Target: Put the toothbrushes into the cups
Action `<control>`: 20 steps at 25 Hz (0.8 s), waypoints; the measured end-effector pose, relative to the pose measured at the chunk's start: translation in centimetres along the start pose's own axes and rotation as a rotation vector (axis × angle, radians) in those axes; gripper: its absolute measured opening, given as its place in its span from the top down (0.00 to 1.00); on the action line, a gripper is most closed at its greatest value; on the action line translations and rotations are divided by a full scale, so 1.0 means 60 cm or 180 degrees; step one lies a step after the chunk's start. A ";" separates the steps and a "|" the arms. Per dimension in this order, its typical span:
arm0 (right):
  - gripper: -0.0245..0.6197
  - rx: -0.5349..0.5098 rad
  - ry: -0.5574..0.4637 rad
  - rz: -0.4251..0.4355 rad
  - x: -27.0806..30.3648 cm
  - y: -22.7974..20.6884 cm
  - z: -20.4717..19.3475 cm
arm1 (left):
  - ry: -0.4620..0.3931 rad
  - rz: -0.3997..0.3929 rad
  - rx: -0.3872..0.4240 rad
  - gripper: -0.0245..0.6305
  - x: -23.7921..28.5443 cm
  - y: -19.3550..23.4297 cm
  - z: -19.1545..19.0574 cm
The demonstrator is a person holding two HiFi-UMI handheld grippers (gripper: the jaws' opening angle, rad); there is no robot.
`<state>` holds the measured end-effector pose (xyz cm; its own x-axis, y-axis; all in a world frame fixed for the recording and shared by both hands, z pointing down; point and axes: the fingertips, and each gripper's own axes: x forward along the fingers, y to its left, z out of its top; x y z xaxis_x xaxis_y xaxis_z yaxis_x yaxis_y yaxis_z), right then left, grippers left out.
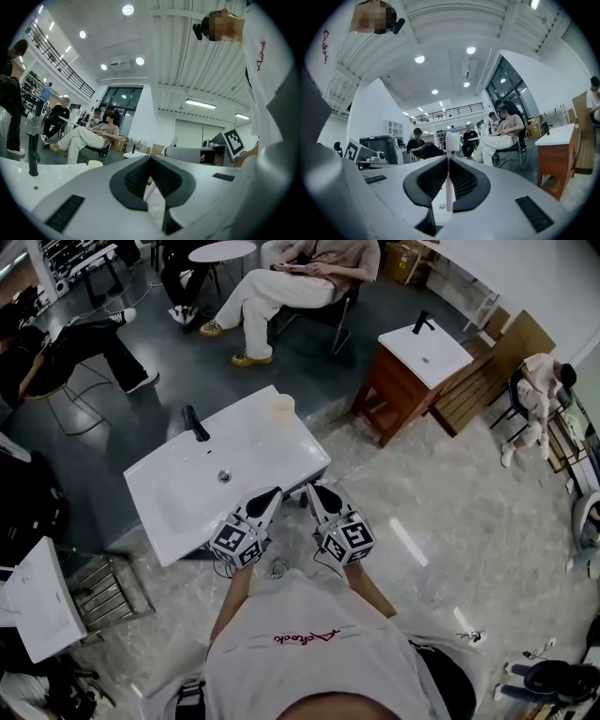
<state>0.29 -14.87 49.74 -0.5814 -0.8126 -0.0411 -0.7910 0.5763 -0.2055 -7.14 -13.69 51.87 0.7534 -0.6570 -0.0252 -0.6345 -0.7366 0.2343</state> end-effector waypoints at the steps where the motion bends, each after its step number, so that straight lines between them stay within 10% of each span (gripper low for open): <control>1: 0.95 -0.0016 0.0002 -0.0003 0.011 0.001 0.000 | 0.0003 -0.0008 0.0001 0.94 0.001 0.011 0.002; 20: 0.95 0.0020 0.0077 -0.0139 0.051 -0.020 -0.025 | 0.0074 -0.0032 -0.0076 0.94 0.002 0.064 -0.014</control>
<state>-0.84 -17.91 51.29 -0.5509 -0.8345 -0.0082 -0.8145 0.5398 -0.2126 -9.33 -16.46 53.56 0.7637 -0.6456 -0.0051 -0.6229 -0.7389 0.2572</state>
